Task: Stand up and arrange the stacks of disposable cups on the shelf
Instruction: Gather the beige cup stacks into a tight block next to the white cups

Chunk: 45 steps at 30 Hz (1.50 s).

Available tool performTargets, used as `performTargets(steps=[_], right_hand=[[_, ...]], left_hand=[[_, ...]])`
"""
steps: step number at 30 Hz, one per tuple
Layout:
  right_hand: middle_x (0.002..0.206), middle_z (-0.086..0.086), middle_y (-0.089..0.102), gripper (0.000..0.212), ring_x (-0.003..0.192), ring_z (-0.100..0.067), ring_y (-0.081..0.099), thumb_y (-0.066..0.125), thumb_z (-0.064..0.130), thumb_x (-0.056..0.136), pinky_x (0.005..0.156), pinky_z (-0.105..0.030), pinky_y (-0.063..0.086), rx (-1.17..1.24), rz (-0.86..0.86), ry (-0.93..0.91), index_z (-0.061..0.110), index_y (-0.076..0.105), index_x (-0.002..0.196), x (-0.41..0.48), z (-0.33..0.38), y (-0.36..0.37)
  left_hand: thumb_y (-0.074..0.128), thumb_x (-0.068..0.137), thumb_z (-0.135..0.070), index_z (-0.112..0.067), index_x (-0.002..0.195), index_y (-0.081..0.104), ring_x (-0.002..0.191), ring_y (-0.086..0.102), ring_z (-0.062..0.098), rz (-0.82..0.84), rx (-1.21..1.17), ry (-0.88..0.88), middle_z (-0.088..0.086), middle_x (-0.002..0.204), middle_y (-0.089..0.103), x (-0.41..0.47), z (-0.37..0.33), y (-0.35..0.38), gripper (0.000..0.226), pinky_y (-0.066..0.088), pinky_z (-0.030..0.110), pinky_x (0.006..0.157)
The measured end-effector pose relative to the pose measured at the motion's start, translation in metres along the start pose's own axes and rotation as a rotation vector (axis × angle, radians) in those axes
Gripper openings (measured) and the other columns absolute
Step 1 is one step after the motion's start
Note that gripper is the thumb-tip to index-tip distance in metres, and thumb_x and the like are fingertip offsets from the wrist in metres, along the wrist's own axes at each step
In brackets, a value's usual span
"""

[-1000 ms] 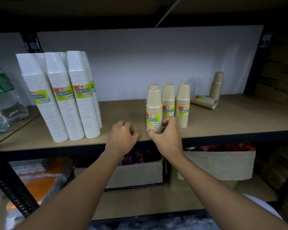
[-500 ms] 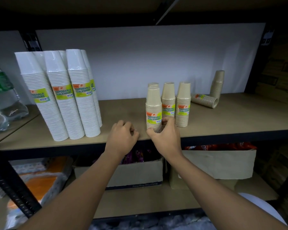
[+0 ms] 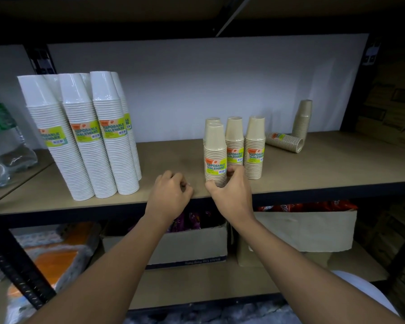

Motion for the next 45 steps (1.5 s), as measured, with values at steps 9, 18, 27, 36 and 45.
performTargets(steps=[9,18,27,36,45], right_hand=[[0.099,0.008,0.059,0.048,0.087,-0.007,0.057,0.078,0.033,0.070,0.065,-0.015,0.039,0.026,0.060,0.016,0.022,0.048,0.106,0.004,-0.009,0.002],[0.099,0.006,0.063,0.031,0.086,-0.011,0.062,0.071,0.033,0.073,0.079,-0.032,0.053,0.041,0.003,0.027,0.024,0.056,0.098,0.018,-0.027,-0.055],[0.098,0.006,0.064,0.019,0.091,-0.012,0.062,0.070,0.033,0.080,0.081,-0.031,0.050,-0.126,-0.086,0.095,0.025,0.059,0.094,0.074,-0.073,-0.170],[0.101,0.000,0.062,0.024,0.093,-0.017,0.061,0.074,0.033,0.081,0.083,-0.034,0.052,-0.312,-0.006,0.058,0.022,0.061,0.098,0.165,-0.115,-0.192],[0.135,-0.016,0.044,0.055,0.125,-0.036,0.040,0.065,0.046,0.086,0.104,-0.036,0.032,-0.567,0.114,0.024,0.032,0.053,0.138,0.233,-0.150,-0.139]], left_hand=[[0.060,0.087,-0.027,-0.010,0.083,0.064,0.089,0.052,0.028,0.024,0.004,0.003,0.003,0.087,0.052,-0.001,-0.002,0.000,0.019,0.041,0.033,0.076],[0.060,0.082,-0.032,-0.015,0.074,0.057,0.081,0.051,0.020,-0.001,-0.094,0.168,-0.003,0.078,0.051,-0.030,-0.081,-0.013,0.019,0.046,0.034,0.072],[0.055,0.082,-0.038,-0.017,0.081,0.062,0.088,0.055,0.018,0.095,-0.247,0.274,-0.002,0.087,0.058,-0.007,-0.208,0.044,0.023,0.047,0.035,0.078],[0.063,0.083,-0.031,-0.014,0.081,0.066,0.092,0.061,0.029,0.301,-0.211,0.186,0.010,0.095,0.061,0.047,-0.253,0.139,0.017,0.048,0.035,0.085],[0.061,0.081,-0.030,-0.012,0.080,0.063,0.095,0.058,0.037,0.265,-0.176,0.184,0.013,0.095,0.061,0.081,-0.249,0.184,0.017,0.049,0.041,0.086]])
Point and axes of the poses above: each hand's wrist, its own x-axis towards the middle knuckle, its own y-axis out of the palm, z = x × y, the point moved 9 cm from there along x, towards the middle knuckle
